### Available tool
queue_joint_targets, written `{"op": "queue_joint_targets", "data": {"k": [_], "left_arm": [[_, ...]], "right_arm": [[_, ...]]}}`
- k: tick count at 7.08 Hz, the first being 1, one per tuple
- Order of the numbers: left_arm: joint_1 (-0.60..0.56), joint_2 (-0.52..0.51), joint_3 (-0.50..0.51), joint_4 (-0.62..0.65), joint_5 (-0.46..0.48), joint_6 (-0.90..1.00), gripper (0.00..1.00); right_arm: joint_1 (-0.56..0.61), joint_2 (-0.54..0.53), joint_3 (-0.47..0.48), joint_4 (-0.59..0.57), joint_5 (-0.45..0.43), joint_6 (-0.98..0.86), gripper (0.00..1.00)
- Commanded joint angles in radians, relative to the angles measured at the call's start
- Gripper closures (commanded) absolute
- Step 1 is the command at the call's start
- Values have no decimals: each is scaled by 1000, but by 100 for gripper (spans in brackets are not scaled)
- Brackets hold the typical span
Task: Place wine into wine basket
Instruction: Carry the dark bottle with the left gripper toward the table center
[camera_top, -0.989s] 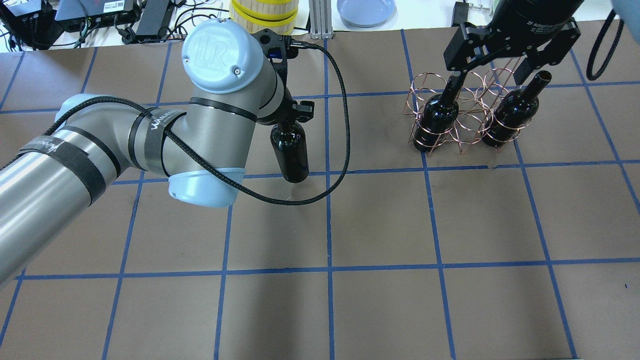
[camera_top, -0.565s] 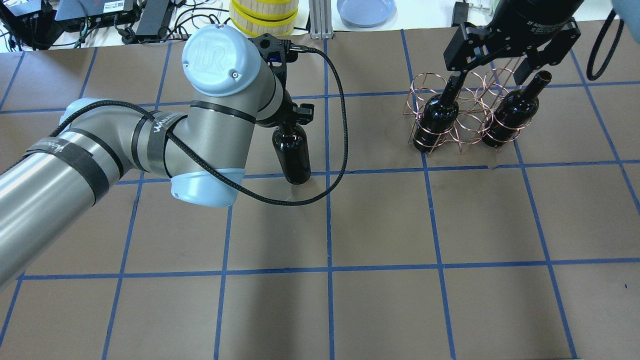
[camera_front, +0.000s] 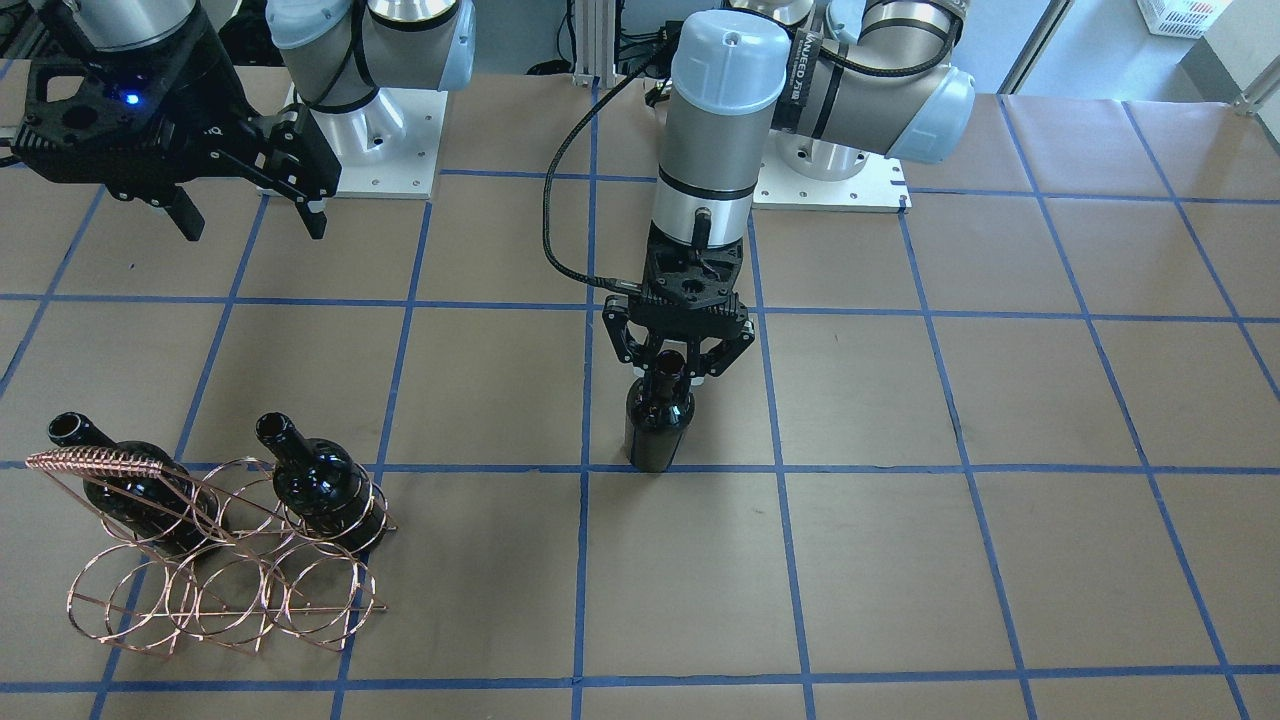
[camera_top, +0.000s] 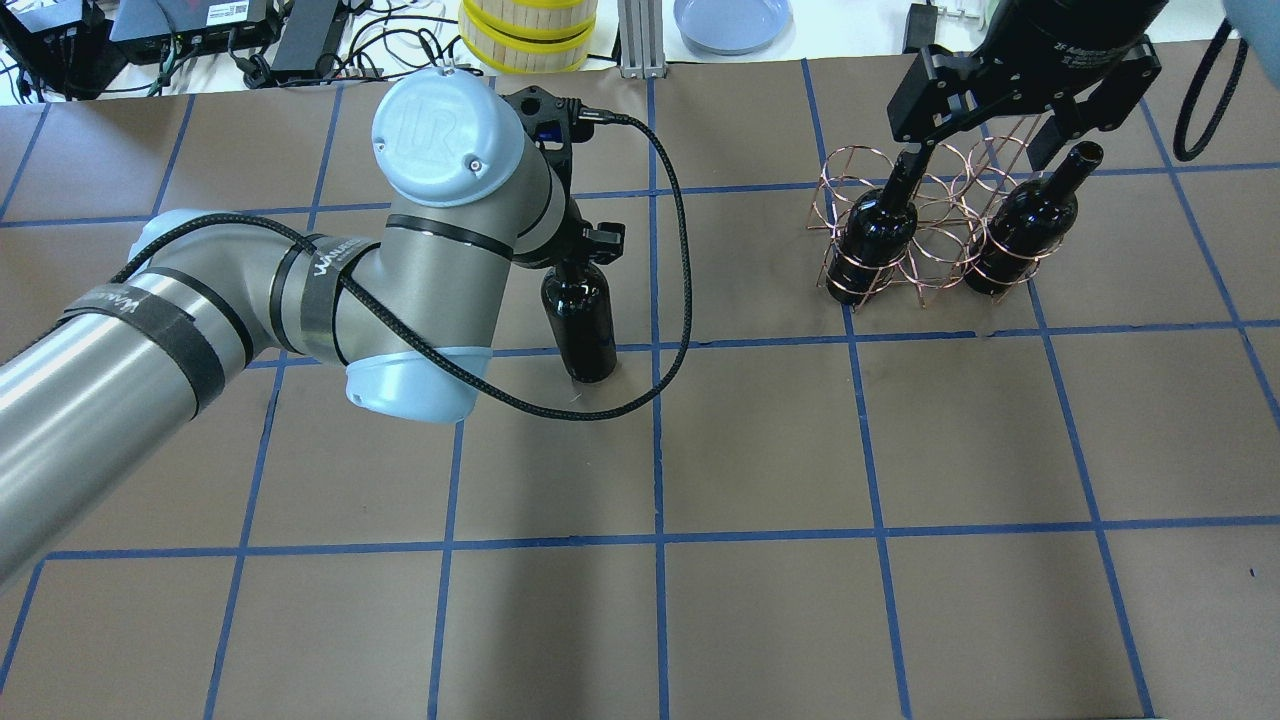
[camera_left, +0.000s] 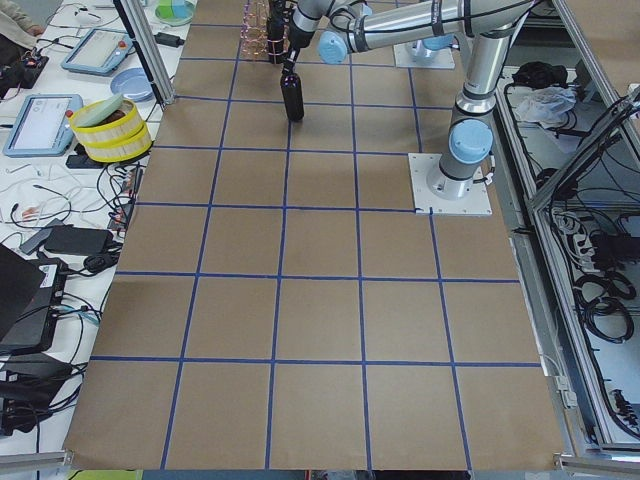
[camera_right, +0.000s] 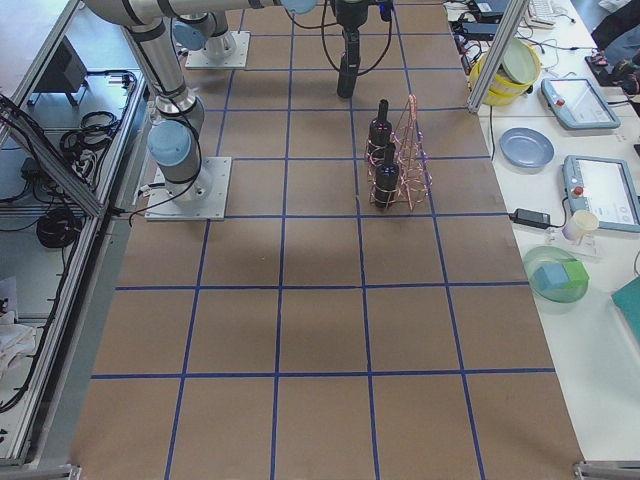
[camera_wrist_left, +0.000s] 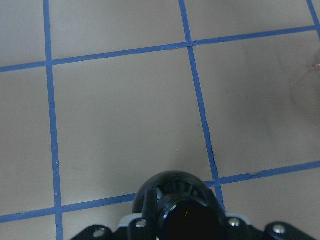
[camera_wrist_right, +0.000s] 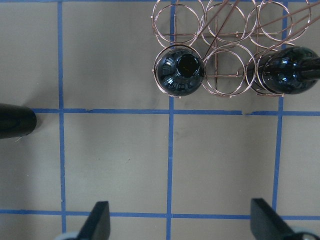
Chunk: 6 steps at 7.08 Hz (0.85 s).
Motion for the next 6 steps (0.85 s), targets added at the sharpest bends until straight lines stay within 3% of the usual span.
{"op": "queue_joint_targets", "data": {"k": [1,6], "left_arm": [[0,-2,-2,0,0,-6,100],[0,-4,-2,0,-2,-29,100]], "right_arm": [[0,-1,0,0,0,-1,0],[0,2,2,2,0,-11,0]]}}
